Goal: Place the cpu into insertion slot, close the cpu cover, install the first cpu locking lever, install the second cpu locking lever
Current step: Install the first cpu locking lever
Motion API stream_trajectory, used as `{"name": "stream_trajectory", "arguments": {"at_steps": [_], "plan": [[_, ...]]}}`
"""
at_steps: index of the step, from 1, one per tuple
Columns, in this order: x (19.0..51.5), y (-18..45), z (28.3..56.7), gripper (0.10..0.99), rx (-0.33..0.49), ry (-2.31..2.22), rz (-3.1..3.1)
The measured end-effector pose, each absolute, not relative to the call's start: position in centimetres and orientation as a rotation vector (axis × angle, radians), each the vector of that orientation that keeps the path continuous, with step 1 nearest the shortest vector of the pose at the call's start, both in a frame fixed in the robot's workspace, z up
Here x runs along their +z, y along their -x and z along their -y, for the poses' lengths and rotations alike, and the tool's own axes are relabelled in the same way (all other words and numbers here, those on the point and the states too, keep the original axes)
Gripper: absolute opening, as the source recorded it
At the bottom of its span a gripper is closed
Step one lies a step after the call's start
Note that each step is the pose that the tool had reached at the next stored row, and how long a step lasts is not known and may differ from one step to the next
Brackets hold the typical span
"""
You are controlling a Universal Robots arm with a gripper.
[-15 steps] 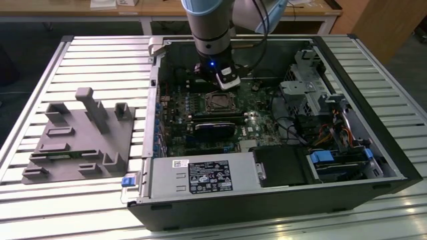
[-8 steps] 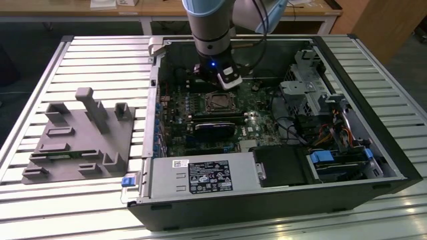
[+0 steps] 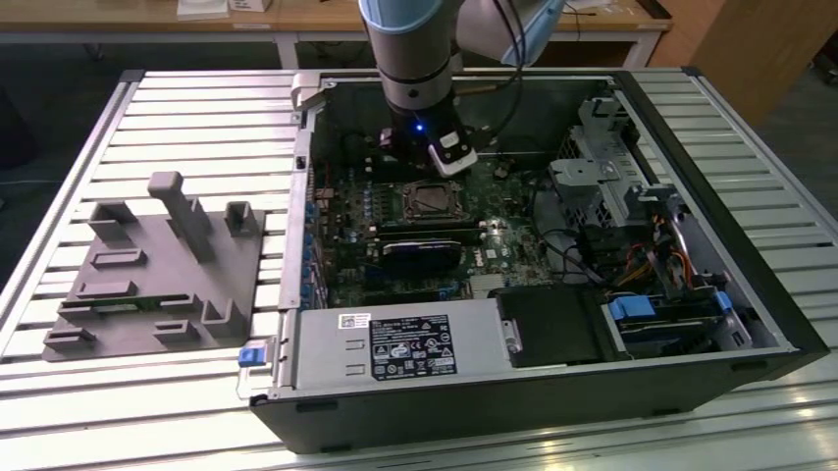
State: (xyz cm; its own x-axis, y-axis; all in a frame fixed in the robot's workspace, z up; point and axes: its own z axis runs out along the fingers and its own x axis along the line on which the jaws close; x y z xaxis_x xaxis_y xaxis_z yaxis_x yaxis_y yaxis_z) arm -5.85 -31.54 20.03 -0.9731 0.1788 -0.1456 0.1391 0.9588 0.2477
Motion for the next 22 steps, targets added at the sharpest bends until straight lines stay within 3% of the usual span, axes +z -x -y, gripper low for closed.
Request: {"name": "stream_trajectory", "arguments": {"at_steps": [22], "plan": [[19.6,5.3,30.4,0.106,0.317,-0.364,-2.924]]}}
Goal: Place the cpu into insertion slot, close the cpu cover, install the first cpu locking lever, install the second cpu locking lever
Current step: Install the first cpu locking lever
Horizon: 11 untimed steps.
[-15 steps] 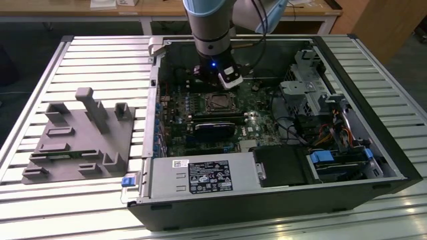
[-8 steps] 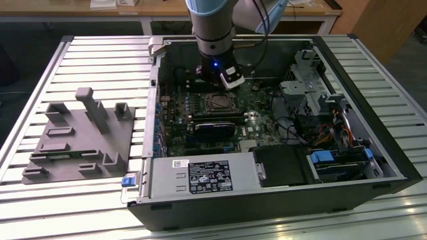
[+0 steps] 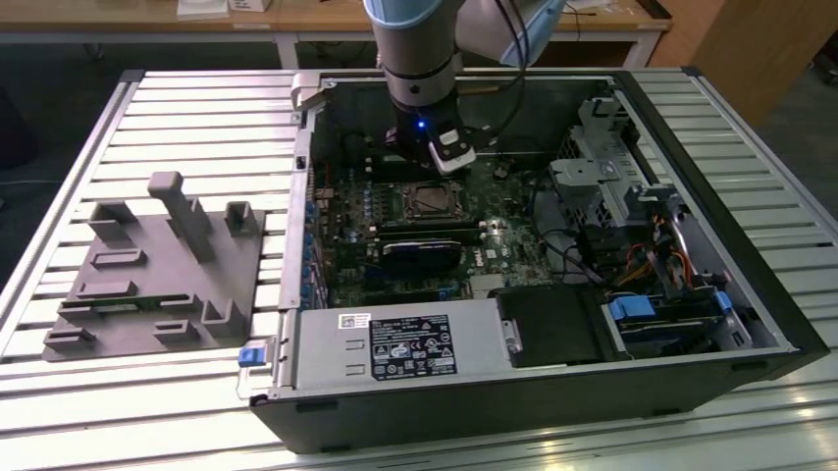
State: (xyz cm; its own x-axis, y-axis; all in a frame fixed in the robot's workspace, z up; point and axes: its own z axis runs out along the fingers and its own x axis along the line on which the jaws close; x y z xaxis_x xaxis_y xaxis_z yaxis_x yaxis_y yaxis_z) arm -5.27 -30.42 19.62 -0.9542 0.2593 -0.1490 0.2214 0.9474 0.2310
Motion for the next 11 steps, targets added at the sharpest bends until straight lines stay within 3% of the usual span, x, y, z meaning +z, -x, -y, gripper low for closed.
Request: {"name": "stream_trajectory", "arguments": {"at_steps": [11], "plan": [[19.34,5.38,30.29,0.106,0.299,-0.488,-2.898]]}}
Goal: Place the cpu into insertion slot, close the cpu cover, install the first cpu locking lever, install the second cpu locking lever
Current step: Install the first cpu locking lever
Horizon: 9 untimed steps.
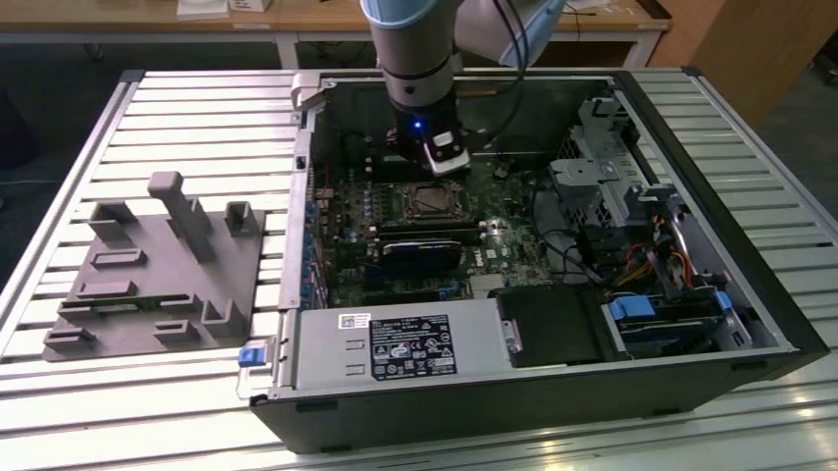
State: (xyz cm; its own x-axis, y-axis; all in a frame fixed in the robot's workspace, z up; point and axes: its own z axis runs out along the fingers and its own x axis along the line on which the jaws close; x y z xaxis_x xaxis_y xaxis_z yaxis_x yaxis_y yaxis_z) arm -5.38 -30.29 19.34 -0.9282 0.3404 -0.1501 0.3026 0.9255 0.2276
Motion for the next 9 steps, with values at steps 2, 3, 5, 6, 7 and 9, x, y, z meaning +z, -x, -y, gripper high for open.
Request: {"name": "stream_trajectory", "arguments": {"at_steps": [2,3,5,6,7,9], "plan": [[19.27,5.39,30.28,0.106,0.296,-0.512,-2.892],[19.22,5.40,30.27,0.106,0.296,-0.522,-2.889],[19.18,5.40,30.28,0.106,0.294,-0.531,-2.888],[19.15,5.41,30.29,0.106,0.294,-0.532,-2.887],[19.14,5.41,30.29,0.106,0.294,-0.532,-2.887],[19.13,5.41,30.29,0.106,0.296,-0.533,-2.887]]}}
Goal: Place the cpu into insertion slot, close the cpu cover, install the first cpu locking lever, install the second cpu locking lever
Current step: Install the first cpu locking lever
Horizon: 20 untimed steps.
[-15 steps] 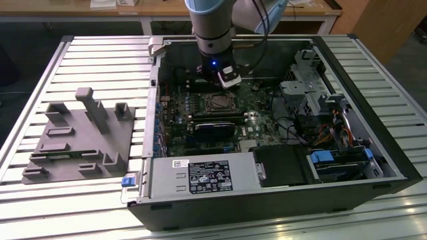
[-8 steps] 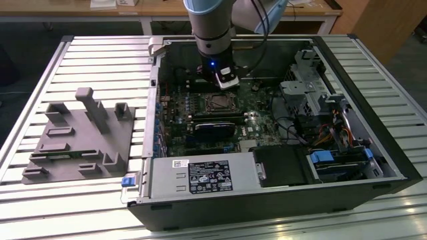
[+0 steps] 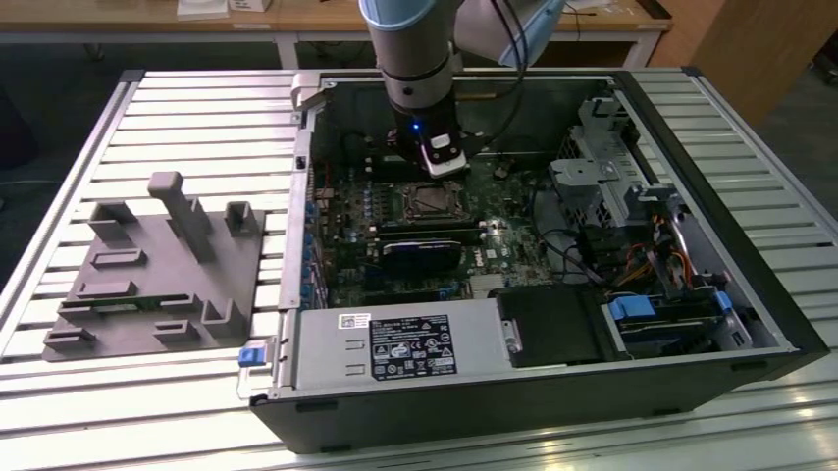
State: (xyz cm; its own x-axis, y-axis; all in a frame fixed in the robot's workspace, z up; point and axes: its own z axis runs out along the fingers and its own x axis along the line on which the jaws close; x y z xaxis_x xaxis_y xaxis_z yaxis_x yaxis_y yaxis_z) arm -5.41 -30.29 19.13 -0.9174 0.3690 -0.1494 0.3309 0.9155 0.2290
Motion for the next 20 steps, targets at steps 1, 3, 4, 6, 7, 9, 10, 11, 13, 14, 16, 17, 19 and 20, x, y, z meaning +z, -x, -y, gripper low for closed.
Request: {"name": "stream_trajectory", "arguments": {"at_steps": [1,3,4,6,7,9,10,11,13,14,16,17,19,20], "plan": [[19.1,5.4,30.3,0.106,0.297,-0.533,-2.887],[19.1,5.4,30.3,0.106,0.297,-0.532,-2.887],[19.1,5.4,30.3,0.106,0.299,-0.531,-2.888],[19.1,5.4,30.3,0.106,0.307,-0.528,-2.889],[19.1,5.4,30.3,0.106,0.307,-0.528,-2.889],[19.1,5.4,30.3,0.106,0.307,-0.527,-2.889],[19.2,5.4,30.3,0.106,0.307,-0.527,-2.889],[19.3,5.4,30.3,0.106,0.308,-0.527,-2.888],[19.8,5.4,30.3,0.106,0.307,-0.527,-2.889],[20.0,5.4,30.3,0.106,0.307,-0.527,-2.889],[20.5,5.4,30.3,0.106,0.307,-0.527,-2.889],[20.8,5.4,30.3,0.106,0.307,-0.527,-2.889],[21.2,5.4,30.3,0.106,0.307,-0.527,-2.889],[21.3,5.4,30.3,0.106,0.306,-0.527,-2.889]]}}
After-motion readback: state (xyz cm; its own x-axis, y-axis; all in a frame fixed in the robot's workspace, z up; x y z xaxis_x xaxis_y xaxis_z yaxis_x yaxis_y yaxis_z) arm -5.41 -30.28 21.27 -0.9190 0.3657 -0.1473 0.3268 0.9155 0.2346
